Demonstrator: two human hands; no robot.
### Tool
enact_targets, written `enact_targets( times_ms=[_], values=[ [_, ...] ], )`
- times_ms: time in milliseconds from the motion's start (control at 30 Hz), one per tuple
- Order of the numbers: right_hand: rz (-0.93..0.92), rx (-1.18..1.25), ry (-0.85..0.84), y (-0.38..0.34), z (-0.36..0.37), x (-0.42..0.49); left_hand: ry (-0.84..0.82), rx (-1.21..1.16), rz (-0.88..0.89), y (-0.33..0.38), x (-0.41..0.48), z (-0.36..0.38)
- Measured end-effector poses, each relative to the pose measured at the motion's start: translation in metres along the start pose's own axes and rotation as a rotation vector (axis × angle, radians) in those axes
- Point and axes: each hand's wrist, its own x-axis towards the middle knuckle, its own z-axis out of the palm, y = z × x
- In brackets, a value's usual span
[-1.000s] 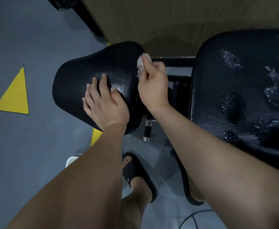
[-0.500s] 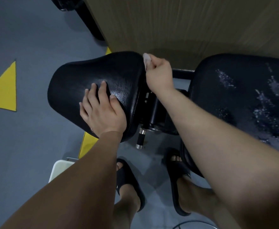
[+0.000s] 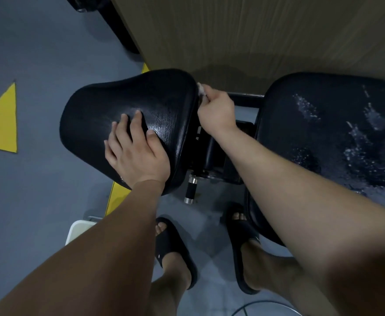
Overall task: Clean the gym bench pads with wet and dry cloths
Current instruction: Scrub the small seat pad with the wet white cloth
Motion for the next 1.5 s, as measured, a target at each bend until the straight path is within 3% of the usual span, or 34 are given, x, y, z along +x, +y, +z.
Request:
enact_targets(
  times_ms=[133,300,533,800,1033,1167,1267,1433,1500],
  values=[
    [0.084,0.008,-0.052,0.006,-0.004,-0.030,0.008,0.010,-0.006,0.000,0.000,0.001],
    [0.176,0.299,-0.035,-0.009,-0.004,0.004,-0.006,0.007,-0.004,0.001,0.000,-0.001],
    [0.160,0.400,-0.366,-0.022,-0.021,0.063,0.014,0.005,0.010,-0.001,0.001,0.000],
    [0.107,0.328,-0.563,-0.059,0.002,0.087,0.023,-0.011,-0.001,-0.001,0.004,0.001],
    [-0.077,0.288,-0.536,-0.026,-0.014,0.073,0.030,-0.011,0.020,-0.001,0.003,0.001],
    [-0.085,0.158,-0.584,-0.044,-0.017,0.076,0.014,-0.013,0.011,0.000,0.003,-0.001],
    [-0.112,-0.078,-0.651,-0.074,-0.003,0.089,0.007,-0.010,0.003,0.000,0.004,-0.001],
    [0.120,-0.099,-0.895,-0.107,0.036,0.124,0.014,0.024,0.015,-0.001,0.005,0.001],
    [0.169,-0.101,-0.917,-0.103,0.043,0.134,0.009,0.025,0.011,-0.002,0.005,0.001]
  ],
)
